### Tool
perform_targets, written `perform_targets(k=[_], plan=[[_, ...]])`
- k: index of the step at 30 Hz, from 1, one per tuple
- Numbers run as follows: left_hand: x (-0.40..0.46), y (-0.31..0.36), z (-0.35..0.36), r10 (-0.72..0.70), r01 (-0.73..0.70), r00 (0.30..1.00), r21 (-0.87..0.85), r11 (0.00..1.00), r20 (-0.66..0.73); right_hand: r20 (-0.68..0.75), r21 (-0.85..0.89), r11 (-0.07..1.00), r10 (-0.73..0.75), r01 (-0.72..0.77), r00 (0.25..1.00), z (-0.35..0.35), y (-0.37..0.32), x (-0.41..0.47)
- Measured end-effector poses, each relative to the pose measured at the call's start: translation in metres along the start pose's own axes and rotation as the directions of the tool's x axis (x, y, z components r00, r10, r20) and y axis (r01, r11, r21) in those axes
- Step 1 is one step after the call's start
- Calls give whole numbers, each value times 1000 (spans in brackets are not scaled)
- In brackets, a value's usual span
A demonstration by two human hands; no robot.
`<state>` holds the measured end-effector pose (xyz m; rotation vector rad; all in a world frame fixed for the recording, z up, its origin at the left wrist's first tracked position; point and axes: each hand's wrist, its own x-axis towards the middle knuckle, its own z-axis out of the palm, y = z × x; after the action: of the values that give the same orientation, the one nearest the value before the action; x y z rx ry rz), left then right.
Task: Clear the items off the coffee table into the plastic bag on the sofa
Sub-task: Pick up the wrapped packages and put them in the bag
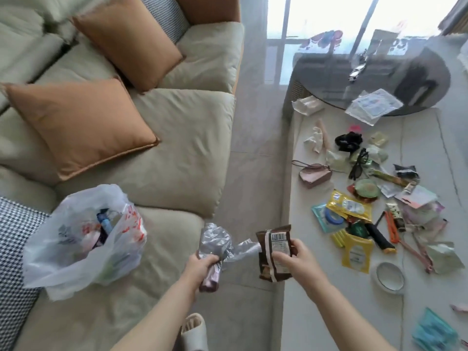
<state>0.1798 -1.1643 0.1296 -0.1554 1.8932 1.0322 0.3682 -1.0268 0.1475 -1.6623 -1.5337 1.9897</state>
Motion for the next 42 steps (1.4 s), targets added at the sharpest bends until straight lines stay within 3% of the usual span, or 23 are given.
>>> perform_targets(k=[7, 11, 14, 19, 22, 26, 29, 31, 35, 38, 42], plan=[[29, 24, -121, -46, 43, 999, -111, 993, -25, 53, -137, 990, -11, 19, 999, 141, -49, 17], [44, 37, -199, -37, 26, 997, -154, 988, -71, 164, -159, 986, -26, 53, 986, 227, -75, 26], [50, 48, -257, -40, 9, 993, -270, 963, -109, 247, -95, 992, -61, 87, 967, 290, -99, 26], [60, 68, -335, -6, -26, 998, -546, 837, -56, 363, 86, 995, -76, 48, 929, 378, -139, 31], [73, 69, -368, 22, -57, 997, -565, 823, -68, 383, 49, 998, -61, 45, 922, 419, -150, 37], [104, 56, -375, -102, 47, 986, -367, 929, -132, 321, -288, 953, 5, 93, 947, 465, -143, 52], [137, 46, -369, -156, 109, 949, -179, 978, -275, 274, -583, 802, 45, 129, 961, 485, -125, 70], [156, 44, -365, -153, 165, 940, 14, 986, -305, 279, -683, 718, 81, 138, 957, 493, -116, 80], [184, 42, -361, -6, 120, 934, 298, 947, -356, 293, -733, 663, 103, 153, 951, 508, -104, 102], [197, 33, -356, 100, 117, 925, 524, 844, -367, 320, -804, 560, 121, 202, 940, 513, -100, 113], [197, 16, -350, 64, 140, 956, 640, 755, -285, 402, -869, 393, 206, 301, 892, 511, -100, 108]])
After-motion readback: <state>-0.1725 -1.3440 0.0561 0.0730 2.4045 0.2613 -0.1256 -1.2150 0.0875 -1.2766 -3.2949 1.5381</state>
